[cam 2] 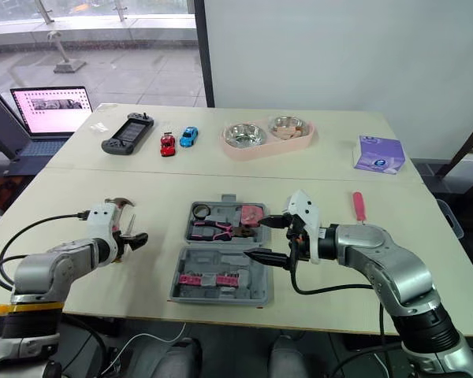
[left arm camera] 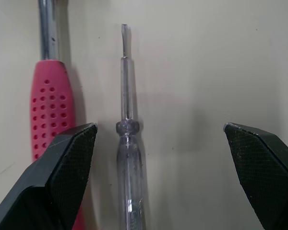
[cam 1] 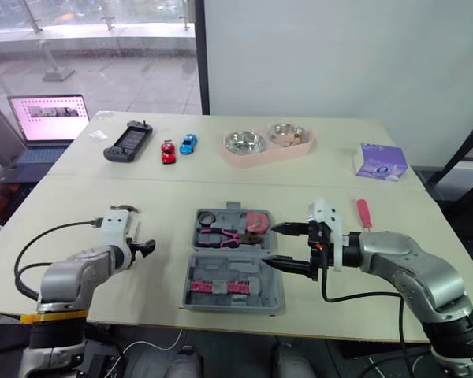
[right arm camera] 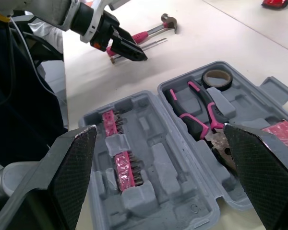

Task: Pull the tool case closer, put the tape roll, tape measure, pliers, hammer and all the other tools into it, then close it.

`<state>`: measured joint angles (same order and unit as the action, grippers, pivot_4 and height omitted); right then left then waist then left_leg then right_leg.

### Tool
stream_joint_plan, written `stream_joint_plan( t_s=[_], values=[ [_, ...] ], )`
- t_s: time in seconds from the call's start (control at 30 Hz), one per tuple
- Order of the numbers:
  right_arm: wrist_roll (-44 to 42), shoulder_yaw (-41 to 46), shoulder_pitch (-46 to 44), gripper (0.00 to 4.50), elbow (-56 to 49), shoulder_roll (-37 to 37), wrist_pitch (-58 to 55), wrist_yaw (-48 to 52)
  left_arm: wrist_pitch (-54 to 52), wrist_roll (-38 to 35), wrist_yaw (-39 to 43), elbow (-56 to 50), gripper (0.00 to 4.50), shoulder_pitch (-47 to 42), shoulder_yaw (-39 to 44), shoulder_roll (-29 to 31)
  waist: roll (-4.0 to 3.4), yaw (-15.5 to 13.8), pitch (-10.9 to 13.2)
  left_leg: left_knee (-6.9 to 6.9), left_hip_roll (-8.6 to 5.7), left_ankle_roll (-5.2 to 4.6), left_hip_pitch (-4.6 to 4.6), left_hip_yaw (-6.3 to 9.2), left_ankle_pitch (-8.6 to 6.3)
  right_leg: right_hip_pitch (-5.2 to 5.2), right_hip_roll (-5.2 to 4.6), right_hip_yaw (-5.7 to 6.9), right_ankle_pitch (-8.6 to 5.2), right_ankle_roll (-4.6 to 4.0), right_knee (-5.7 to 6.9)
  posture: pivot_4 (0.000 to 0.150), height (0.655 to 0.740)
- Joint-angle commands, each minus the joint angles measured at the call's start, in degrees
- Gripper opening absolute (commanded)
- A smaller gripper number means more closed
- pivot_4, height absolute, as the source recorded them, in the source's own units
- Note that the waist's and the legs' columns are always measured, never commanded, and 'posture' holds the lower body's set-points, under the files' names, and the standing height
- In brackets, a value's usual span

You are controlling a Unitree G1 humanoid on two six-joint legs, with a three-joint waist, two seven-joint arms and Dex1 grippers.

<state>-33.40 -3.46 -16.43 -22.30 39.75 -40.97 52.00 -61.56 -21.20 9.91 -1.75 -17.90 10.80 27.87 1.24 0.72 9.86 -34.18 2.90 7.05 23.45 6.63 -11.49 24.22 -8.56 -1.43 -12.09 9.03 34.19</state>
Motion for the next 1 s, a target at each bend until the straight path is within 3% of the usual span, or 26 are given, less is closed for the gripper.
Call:
stream_joint_plan(
  t_s=[0.03, 0.4, 0.7, 1.0],
  values=[
    [-0.85, 0.72, -0.34, 4.44, -2.14, -0.48, -0.01, -0.59, 0.30, 1.11, -0.10, 0.15, 4.44, -1.54, 0.03, -0.38, 0.00, 0.02, 0.00, 0.00, 0.00, 0.00, 0.00, 0.00, 0.00, 0.00, 0.00, 0.00, 0.00, 0.00, 0.00, 0.150, 0.7400],
    [-1.14, 1.40, -0.41, 4.44, -2.45, -0.51, -0.48, -2.06, -1.34, 2.90, -1.20, 2.90, 4.44, -2.11, 0.58, -2.34, -0.01, 0.00, -0.01, -0.01, 0.00, 0.00, -0.02, 0.00, 0.00, -0.01, 0.00, 0.00, -0.04, 0.07, 0.02, 0.150, 0.7400],
    [-1.38, 1.42, -0.59, 4.50, -2.47, -0.50, -1.12, -2.67, -1.57, 3.91, -0.97, 3.51, 0.03, -1.98, 1.05, -3.07, -0.03, -0.19, -0.02, -0.01, -0.01, 0.00, -0.02, 0.00, 0.00, -0.06, -0.02, 0.00, -0.03, 0.06, 0.01, 0.150, 0.7400],
    [-1.17, 1.10, -0.63, 4.50, -2.31, -0.50, -1.29, -3.45, 3.27, 4.73, 2.08, 3.45, 0.03, -2.29, 0.02, -2.10, -0.07, -0.19, -0.04, -0.01, -0.02, 0.00, -0.05, 0.00, 0.00, -0.08, -0.02, 0.00, -0.05, 0.09, 0.01, 0.150, 0.7400]
  ],
)
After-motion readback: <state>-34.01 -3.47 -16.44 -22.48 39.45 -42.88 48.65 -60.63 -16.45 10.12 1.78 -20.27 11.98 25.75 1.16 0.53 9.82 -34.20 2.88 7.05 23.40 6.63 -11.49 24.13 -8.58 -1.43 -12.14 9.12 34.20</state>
